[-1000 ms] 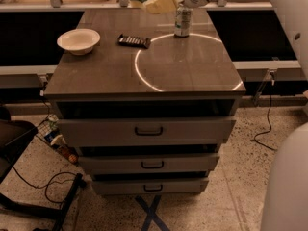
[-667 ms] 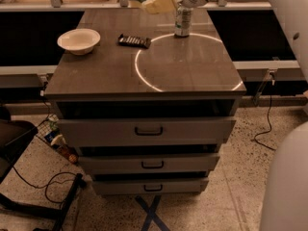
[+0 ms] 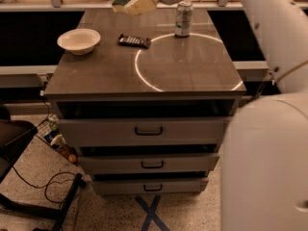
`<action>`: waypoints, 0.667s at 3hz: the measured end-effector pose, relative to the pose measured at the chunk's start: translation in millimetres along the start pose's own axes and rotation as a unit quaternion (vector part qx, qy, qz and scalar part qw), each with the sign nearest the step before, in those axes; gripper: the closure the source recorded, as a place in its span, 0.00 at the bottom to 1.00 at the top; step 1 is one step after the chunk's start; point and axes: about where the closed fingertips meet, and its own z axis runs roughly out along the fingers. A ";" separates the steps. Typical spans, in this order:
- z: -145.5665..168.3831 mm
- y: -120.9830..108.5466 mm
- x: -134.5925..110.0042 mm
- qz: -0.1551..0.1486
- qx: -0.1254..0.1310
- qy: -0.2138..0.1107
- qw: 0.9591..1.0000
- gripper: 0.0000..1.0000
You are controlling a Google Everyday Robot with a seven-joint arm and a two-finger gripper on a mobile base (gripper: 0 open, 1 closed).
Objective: Place sponge into paper bowl
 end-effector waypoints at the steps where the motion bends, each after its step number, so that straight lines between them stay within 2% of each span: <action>1: 37.2 1.9 -5.6 -0.003 -0.028 0.020 0.999 1.00; 2: 71.1 5.1 -13.3 0.000 -0.052 0.019 0.998 1.00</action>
Offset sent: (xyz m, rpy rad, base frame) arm 0.0538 0.0971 -0.0118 -0.0482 0.0920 0.1170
